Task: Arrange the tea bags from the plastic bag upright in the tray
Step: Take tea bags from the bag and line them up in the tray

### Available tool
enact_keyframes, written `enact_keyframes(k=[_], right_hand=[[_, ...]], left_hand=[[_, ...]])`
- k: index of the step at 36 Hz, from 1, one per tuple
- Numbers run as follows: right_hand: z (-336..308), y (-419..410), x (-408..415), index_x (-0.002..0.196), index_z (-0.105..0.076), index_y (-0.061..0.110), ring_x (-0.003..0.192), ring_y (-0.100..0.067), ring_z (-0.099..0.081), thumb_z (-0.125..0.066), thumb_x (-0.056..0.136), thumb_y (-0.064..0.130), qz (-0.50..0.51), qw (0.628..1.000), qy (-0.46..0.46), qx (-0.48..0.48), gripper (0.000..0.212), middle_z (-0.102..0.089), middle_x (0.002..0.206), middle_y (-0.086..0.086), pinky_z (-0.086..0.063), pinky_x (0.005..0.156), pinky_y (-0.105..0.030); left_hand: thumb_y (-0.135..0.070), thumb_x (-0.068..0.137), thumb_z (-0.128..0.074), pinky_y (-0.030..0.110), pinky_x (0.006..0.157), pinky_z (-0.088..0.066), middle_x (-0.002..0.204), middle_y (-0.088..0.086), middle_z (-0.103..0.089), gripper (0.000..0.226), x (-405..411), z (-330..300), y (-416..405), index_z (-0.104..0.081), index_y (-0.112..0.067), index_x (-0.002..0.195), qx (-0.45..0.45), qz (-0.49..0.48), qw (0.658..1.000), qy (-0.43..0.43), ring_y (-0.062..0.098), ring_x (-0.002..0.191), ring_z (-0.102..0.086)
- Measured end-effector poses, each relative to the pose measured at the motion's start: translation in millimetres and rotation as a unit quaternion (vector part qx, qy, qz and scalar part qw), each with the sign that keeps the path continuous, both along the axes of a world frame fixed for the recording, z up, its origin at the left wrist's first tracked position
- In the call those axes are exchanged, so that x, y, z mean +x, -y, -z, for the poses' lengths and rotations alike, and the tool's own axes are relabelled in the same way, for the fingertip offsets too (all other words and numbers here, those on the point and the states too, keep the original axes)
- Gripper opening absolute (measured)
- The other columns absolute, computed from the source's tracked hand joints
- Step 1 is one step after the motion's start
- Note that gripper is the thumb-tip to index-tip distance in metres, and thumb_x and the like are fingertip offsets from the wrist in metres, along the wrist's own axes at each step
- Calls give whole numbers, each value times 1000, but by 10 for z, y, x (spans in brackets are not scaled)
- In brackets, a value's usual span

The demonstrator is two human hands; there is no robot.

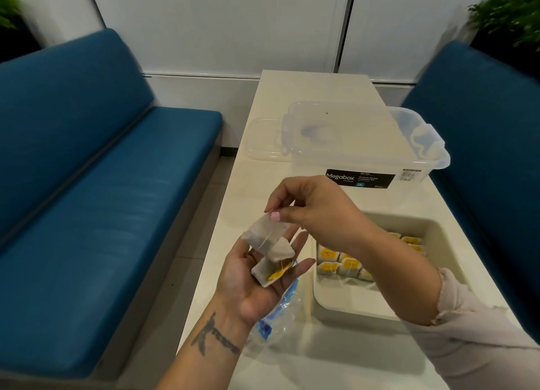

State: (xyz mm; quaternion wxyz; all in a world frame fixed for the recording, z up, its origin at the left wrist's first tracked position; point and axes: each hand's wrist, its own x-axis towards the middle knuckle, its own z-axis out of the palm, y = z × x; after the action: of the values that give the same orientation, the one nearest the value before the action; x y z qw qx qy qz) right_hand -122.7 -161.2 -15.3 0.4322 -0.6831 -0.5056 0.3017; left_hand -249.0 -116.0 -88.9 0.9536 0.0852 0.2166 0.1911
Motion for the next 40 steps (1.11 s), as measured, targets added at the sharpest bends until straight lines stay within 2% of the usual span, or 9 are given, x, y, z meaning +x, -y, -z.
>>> enact_keyframes(k=[4, 8, 13, 18, 22, 25, 28, 32, 40], right_hand=[[-76, 11, 38, 70, -65, 25, 64, -13, -60, -69, 81, 0, -26, 999, 17, 43, 27, -67, 76, 4, -53, 63, -27], [-124, 37, 90, 76, -65, 19, 77, -19, -66, -68, 81, -3, -57, 997, 18, 52, 23, -68, 80, -1, -56, 77, -31], [-117, 100, 174, 88, -68, 18, 85, -16, -67, -70, 84, 12, -68, 997, 14, 21, 7, -71, 87, -3, -56, 79, -26], [-66, 106, 267, 78, -63, 32, 74, 1, -62, -66, 82, -5, -54, 994, 86, -28, 37, -68, 81, 8, -51, 72, -14], [-31, 95, 300, 82, -61, 37, 80, -7, -64, -67, 82, -3, -14, 993, 106, -42, 41, -64, 93, 15, -56, 75, -25], [-13, 101, 318, 93, -58, 41, 82, -6, -65, -71, 81, 1, 8, 993, 112, -39, 43, -60, 104, 15, -56, 71, -20], [12, 113, 348, 102, -58, 36, 80, -3, -63, -73, 81, 11, 27, 993, 108, -46, 36, -61, 100, 14, -50, 64, -13], [43, 114, 399, 102, -61, 31, 73, -2, -62, -72, 83, 26, 45, 986, 128, -95, 23, -65, 85, 13, -48, 62, -16], [43, 155, 438, 85, -69, 21, 60, -5, -66, -70, 84, 19, 57, 992, 45, -99, 3, -71, 74, 4, -56, 70, -28]], left_hand=[[-37, 92, -43, 62, 80, -46, 115, 18, -67, 46, 10, 11, 7, -76, -5, 94, -7, 7, 1000, -2, 36, 92, -69], [-36, 79, -51, 58, 78, -49, 115, 17, -67, 44, 20, -19, 17, -76, -5, 97, -3, 16, 1000, 3, 34, 91, -70], [-37, 94, -44, 59, 78, -49, 114, 19, -67, 43, 29, -6, 1, -70, -5, 106, -15, 12, 1000, -4, 35, 93, -69], [-39, 89, -45, 53, 75, -54, 119, 17, -65, 43, 37, -6, 3, -72, -11, 108, -9, 20, 1000, -11, 32, 95, -69], [-37, 80, -51, 52, 73, -56, 122, 17, -64, 45, 44, -15, 29, -70, -14, 114, -5, 20, 1000, -18, 32, 105, -65], [-36, 81, -52, 50, 68, -59, 122, 17, -63, 45, 54, -22, 44, -67, -14, 118, -14, 14, 1000, -17, 33, 109, -62], [-34, 80, -53, 51, 69, -59, 121, 17, -64, 45, 63, -34, 54, -66, -14, 118, -14, 8, 1000, -19, 34, 109, -62], [-33, 78, -55, 52, 74, -56, 122, 18, -64, 45, 79, -28, 61, -67, -13, 117, -13, 4, 1000, -22, 34, 114, -59], [-25, 76, -60, 54, 81, -52, 124, 16, -62, 47, 132, -33, 95, -63, -12, 121, 13, 10, 999, -33, 33, 117, -58]])
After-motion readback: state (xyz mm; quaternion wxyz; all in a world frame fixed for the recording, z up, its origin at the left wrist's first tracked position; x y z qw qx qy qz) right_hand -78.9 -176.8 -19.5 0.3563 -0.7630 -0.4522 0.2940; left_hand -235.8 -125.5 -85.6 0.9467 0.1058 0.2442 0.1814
